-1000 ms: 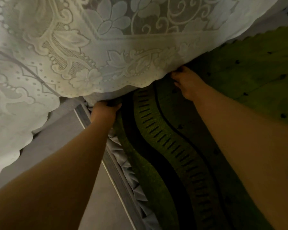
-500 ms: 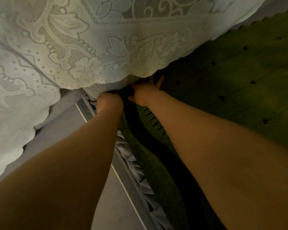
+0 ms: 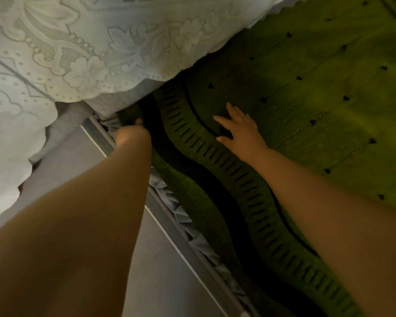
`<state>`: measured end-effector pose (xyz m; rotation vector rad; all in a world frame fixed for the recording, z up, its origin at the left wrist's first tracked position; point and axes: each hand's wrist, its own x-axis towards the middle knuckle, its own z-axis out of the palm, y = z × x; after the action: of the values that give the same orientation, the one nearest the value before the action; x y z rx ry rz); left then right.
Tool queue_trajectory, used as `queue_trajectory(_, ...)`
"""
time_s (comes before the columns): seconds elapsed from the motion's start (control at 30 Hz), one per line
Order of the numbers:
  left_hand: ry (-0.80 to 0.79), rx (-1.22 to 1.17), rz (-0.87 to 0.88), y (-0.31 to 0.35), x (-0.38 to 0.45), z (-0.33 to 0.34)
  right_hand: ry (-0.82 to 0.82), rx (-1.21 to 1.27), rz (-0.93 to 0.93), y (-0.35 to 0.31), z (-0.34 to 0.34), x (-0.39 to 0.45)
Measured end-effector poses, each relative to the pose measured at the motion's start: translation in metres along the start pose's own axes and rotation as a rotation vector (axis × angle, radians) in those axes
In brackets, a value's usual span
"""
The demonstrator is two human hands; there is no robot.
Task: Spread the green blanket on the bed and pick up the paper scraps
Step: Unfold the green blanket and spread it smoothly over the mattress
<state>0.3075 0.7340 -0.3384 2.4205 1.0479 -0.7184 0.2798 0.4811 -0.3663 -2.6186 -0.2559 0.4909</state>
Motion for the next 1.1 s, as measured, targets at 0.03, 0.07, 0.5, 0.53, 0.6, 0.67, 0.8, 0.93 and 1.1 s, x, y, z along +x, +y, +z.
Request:
queue_trajectory(0.03,-0.008,-0.08,-0.025,-0.004,-0.017,0.004,0.009,-0.003,0.02,0.002,0.002,-0.016)
queue_trajectory(0.07,-0.023,-0.203,-0.044,-0.011,-0.03,0.011,0.01,-0.01,0.033,0.004,0.006,-0.031)
queue_trajectory(0.5,-0.278,-0.706,-0.21,-0.072,-0.143,0.088,-0.055,-0.176,0.193,0.034,0.056,-0.237)
queue_trajectory(0.53,-0.233,-0.69,-0.201,-0.076,-0.141,0.088,-0.067,-0.194,0.196,0.03,0.062,-0.24)
queue_trajectory(0.6,-0.189,-0.686,-0.21,-0.087,-0.138,0.091,-0.072,-0.232,0.17,0.016,0.078,-0.252)
queue_trajectory(0.67,-0.16,-0.682,-0.246,-0.093,-0.143,0.094,-0.047,-0.231,0.116,0.004,0.1,-0.269)
queue_trajectory(0.8,-0.036,-0.751,-0.197,-0.085,-0.164,0.11,-0.051,0.004,0.076,0.005,0.097,-0.28)
queue_trajectory(0.93,0.415,0.308,0.517,-0.066,-0.203,0.141,0.178,0.074,0.345,0.026,0.075,-0.294)
queue_trajectory(1.1,-0.173,0.875,1.097,-0.057,-0.263,0.204,-0.009,-0.02,0.683,0.051,0.076,-0.329)
